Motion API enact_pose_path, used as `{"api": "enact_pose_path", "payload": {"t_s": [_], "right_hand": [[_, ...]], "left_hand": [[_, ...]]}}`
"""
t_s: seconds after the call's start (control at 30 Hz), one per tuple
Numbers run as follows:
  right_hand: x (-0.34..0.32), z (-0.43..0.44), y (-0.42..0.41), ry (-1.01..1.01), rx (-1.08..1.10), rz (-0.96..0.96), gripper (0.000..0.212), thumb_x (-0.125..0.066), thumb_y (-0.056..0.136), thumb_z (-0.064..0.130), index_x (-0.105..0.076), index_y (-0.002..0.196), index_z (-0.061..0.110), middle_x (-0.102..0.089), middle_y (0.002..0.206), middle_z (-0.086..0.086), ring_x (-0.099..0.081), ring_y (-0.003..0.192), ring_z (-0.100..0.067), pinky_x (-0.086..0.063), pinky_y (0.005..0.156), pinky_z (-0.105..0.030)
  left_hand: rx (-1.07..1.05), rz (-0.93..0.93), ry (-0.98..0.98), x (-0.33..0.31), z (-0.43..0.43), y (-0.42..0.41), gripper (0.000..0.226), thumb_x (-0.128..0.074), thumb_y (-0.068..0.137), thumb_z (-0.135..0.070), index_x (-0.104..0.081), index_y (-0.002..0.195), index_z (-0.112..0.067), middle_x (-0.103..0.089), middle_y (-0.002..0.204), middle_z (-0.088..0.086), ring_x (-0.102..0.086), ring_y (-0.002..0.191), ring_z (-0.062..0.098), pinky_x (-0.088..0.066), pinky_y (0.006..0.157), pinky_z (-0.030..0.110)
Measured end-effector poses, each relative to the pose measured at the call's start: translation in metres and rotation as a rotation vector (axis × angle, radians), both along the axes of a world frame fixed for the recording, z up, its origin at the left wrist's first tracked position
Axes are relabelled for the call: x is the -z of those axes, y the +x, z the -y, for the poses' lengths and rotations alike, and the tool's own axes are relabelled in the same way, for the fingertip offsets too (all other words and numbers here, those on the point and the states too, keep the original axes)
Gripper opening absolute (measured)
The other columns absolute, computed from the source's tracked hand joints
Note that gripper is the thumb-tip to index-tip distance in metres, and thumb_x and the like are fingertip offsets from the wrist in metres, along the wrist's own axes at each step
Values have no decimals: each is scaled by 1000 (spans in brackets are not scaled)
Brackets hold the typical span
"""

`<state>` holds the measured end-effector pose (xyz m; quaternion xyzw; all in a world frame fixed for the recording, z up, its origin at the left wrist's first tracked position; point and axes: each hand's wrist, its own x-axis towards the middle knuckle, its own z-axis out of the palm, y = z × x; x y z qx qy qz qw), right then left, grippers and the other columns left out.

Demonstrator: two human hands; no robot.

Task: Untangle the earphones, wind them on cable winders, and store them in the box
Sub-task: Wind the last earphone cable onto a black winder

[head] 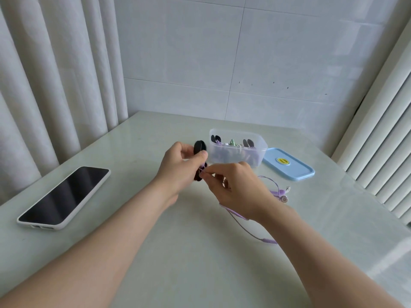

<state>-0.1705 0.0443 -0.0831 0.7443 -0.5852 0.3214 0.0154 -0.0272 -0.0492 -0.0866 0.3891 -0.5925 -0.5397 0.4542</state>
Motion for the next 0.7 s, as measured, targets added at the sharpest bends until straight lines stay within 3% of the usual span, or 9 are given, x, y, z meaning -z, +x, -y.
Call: {"api": "enact_pose_path", "payload": {"t_s": [0.13, 0.2, 0.37, 0.43, 0.53, 0.7], "right_hand": [[-3, 1, 1, -75, 74, 115, 21, -53, 103, 23, -73, 96, 22, -63, 60, 0, -49, 52, -22, -47, 53, -42], [-6, 1, -2, -92, 100, 182, 21, -55, 104, 21, -74, 96, 24, -71, 66, 1, -54, 53, -20, -50, 56, -39], [-7, 2, -6, -164, 261, 166, 23, -66, 98, 31, -75, 78, 28, -46, 45, 3, -40, 49, -22, -47, 56, -40], [-8, 1, -9, -194, 321, 176, 25, -73, 92, 42, -71, 72, 28, -48, 45, 7, -43, 48, -18, -49, 58, -34], [-11, 0, -17, -225, 399, 207, 32, -82, 81, 56, -64, 69, 32, -54, 52, 13, -50, 52, -6, -40, 57, -20], [-9, 1, -15, -239, 449, 120, 6, -73, 95, 34, -75, 95, 28, -63, 85, 11, -58, 81, -14, -45, 59, -29]], "left_hand": [[179, -71, 102, -4, -4, 1, 34, -75, 97, -26, -59, 112, 0, -72, 86, 10, -71, 71, 20, -62, 71, 38], [270, -140, 148, -6, -7, 2, 28, -73, 97, -28, -59, 108, -5, -68, 82, 6, -73, 73, 21, -55, 71, 35], [401, -157, 125, -7, -7, 5, 28, -77, 87, -32, -66, 100, -10, -69, 86, 7, -77, 88, 28, -53, 78, 35], [412, -134, 85, -7, -4, 8, 31, -76, 86, -33, -68, 101, -7, -72, 91, 12, -77, 92, 31, -54, 79, 35], [418, -63, -4, -5, -3, 12, 32, -76, 91, -30, -70, 108, -4, -78, 106, 18, -76, 100, 36, -57, 79, 36], [306, 164, -237, 1, -6, 6, 16, -79, 94, -27, -76, 107, -17, -80, 93, 3, -76, 91, 27, -63, 83, 36]]}}
